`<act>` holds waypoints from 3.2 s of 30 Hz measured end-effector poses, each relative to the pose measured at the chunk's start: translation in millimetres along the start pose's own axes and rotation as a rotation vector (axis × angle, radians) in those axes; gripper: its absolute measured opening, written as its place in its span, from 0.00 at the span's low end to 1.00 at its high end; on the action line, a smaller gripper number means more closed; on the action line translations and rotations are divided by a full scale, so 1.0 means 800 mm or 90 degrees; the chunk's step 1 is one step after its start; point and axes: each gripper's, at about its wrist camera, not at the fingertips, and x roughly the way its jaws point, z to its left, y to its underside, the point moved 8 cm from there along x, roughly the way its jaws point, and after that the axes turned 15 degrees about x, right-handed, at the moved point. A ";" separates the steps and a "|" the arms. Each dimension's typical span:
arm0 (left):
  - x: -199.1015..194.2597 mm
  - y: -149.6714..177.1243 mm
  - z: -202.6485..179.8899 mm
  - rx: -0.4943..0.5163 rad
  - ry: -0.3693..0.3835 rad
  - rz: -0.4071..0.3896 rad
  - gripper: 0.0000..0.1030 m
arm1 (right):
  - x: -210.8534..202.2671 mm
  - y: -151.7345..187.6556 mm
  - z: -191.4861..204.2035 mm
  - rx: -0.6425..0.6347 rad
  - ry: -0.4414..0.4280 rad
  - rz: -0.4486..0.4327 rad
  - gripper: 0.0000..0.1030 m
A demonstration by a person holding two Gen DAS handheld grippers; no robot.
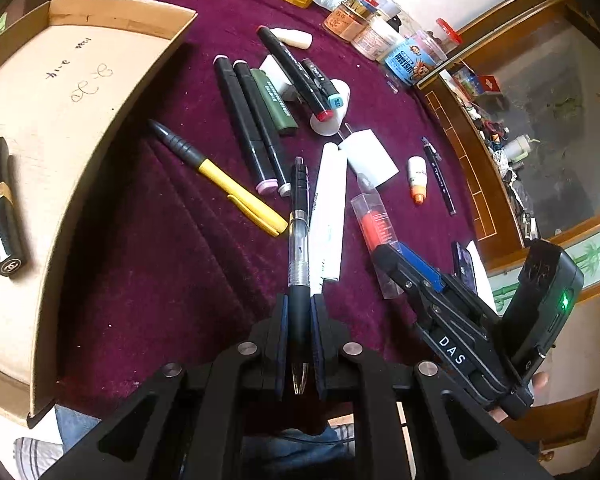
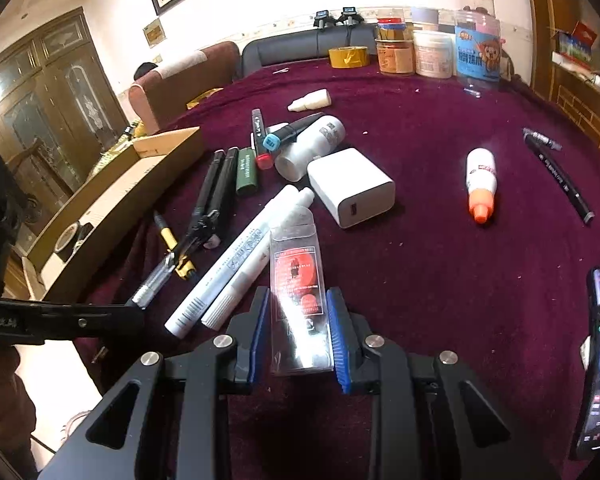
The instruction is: Organize rigid objects
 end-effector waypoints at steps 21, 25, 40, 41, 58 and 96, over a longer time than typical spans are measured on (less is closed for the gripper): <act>-0.123 -0.015 0.029 -0.022 -0.012 -0.150 0.09 | -0.016 -0.014 0.110 -0.020 -0.141 -0.002 0.26; -0.146 -0.016 0.053 -0.044 -0.027 -0.173 0.09 | -0.010 -0.013 0.142 -0.037 -0.164 0.007 0.26; -0.196 -0.040 0.186 -0.114 -0.154 -0.196 0.09 | 0.048 -0.027 0.260 -0.078 -0.233 0.079 0.27; -0.191 -0.046 0.196 -0.121 -0.157 -0.188 0.09 | 0.055 -0.028 0.267 -0.080 -0.232 0.085 0.27; -0.099 -0.088 0.283 -0.121 -0.290 -0.002 0.10 | 0.146 -0.003 0.315 -0.168 -0.116 0.106 0.27; -0.037 -0.051 -0.014 0.046 -0.192 -0.099 0.76 | -0.126 -0.108 -0.161 0.045 0.055 -0.184 0.68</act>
